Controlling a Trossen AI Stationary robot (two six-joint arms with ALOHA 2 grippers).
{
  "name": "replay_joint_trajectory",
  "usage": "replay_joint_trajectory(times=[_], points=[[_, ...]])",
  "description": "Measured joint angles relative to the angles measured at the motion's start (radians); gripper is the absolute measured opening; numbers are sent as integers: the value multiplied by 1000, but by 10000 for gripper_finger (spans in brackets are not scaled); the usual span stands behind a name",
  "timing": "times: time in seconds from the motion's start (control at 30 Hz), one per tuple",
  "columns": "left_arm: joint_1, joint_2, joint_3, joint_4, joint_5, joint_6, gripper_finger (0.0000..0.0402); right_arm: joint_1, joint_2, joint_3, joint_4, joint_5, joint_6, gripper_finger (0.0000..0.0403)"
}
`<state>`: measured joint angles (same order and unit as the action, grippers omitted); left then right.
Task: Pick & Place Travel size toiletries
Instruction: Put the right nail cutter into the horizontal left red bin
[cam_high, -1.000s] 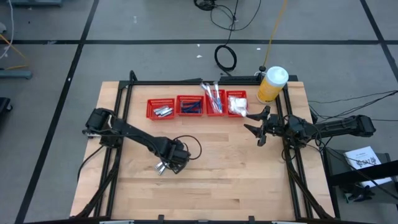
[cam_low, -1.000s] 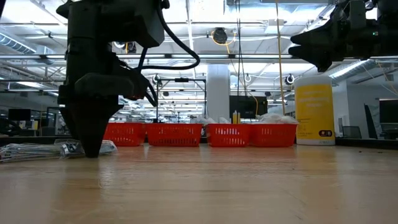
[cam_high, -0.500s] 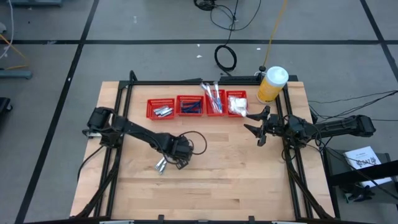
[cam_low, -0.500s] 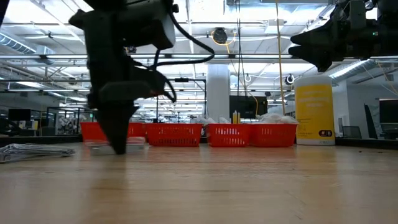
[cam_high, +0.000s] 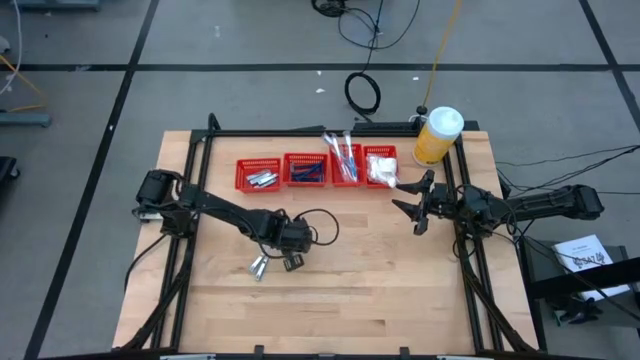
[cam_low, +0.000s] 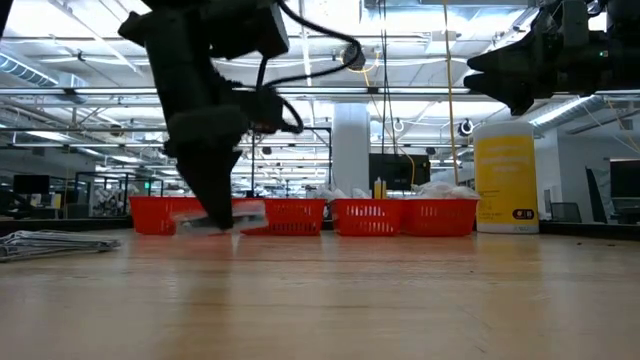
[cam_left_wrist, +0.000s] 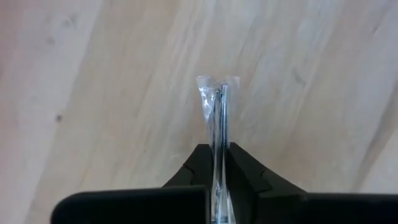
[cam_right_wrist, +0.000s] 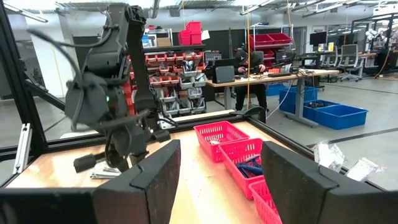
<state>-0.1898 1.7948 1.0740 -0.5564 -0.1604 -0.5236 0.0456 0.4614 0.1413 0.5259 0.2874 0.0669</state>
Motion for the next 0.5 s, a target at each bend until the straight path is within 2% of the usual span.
replay_joint_trajectory(times=[0.1,0.2,0.33,0.5], points=[[0,-40,0,-10,-15,18,24,0,2,0,-2,1,0,212],[-2,-93,0,-37,-44,46,17,0,3,0,-3,1,0,212],[-7,-183,0,-134,-95,68,8,0,5,0,-5,1,0,212],[1,-323,0,-261,-185,80,22,0,5,0,-6,2,0,212]])
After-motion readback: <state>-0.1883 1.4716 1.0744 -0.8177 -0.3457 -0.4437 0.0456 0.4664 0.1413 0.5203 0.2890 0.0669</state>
